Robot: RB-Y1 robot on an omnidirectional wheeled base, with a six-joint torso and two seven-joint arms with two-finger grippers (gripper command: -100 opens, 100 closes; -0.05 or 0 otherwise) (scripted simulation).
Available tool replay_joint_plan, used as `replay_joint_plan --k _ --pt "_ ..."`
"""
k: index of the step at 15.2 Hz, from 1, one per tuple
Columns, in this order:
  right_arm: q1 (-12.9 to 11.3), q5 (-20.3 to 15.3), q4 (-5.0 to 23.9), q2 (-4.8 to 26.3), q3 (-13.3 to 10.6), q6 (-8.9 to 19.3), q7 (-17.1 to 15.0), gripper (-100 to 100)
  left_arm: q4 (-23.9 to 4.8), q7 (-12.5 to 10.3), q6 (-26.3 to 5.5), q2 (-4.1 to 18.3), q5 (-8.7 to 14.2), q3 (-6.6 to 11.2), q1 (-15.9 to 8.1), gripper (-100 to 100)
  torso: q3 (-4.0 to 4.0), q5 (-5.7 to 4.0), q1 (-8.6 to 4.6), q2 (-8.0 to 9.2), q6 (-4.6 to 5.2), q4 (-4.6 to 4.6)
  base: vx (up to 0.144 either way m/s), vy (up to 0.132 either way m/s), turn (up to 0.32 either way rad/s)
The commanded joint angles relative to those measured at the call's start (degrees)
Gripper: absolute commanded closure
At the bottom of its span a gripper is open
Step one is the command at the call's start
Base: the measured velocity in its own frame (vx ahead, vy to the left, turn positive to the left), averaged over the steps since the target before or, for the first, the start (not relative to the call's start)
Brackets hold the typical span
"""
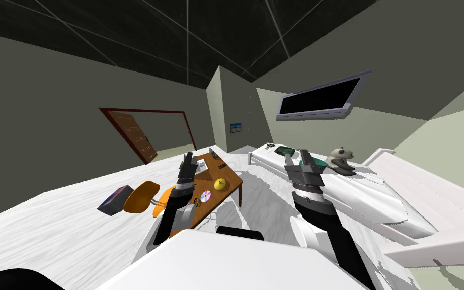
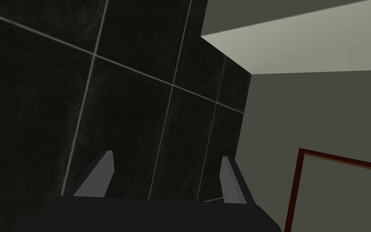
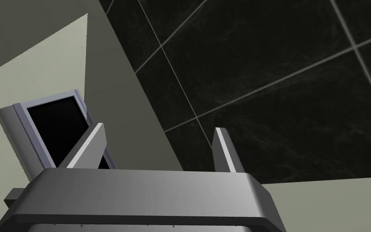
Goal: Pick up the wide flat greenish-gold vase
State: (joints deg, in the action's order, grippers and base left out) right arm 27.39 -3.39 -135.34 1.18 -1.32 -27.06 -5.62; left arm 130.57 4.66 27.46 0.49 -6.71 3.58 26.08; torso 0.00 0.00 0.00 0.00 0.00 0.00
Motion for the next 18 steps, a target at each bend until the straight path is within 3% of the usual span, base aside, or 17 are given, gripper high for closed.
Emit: replay_joint_plan --k 1,4,7,9,18 --pt "0.0 0.0 0.0 0.0 0.0 0.0 0.0 0 -0.9 -0.1 0.1 1.8 -0.2 0.11 0.3 -100 0.00 0.00 0.00 0.00 0.00 0.00 -0.014 -0.028 -0.030" --pt "0.0 0.0 0.0 0.0 0.0 0.0 0.0 0 -4.3 -0.6 0.5 5.7 -0.9 0.56 1.5 -100 0.06 -0.07 -0.37 0.11 0.02 0.02 -0.028 -0.115 -0.093" --pt "0.0 0.0 0.0 0.0 0.0 0.0 0.0 0 -5.9 -0.9 0.7 6.9 -1.3 0.77 2.1 -100 0.06 -0.10 -0.48 0.10 0.01 0.02 -0.013 -0.104 -0.058" --pt "0.0 0.0 0.0 0.0 0.0 0.0 0.0 0 -9.4 -1.5 1.2 9.2 -2.2 1.29 3.5 -100 0.00 -0.08 -0.34 0.00 0.02 0.00 0.035 -0.087 -0.126" --pt "0.0 0.0 0.0 0.0 0.0 0.0 0.0 0 -19.9 -3.0 2.5 13.1 -4.4 2.65 7.1 -100 -0.13 -0.07 -0.32 -0.23 0.02 -0.05 0.059 -0.079 -0.107"
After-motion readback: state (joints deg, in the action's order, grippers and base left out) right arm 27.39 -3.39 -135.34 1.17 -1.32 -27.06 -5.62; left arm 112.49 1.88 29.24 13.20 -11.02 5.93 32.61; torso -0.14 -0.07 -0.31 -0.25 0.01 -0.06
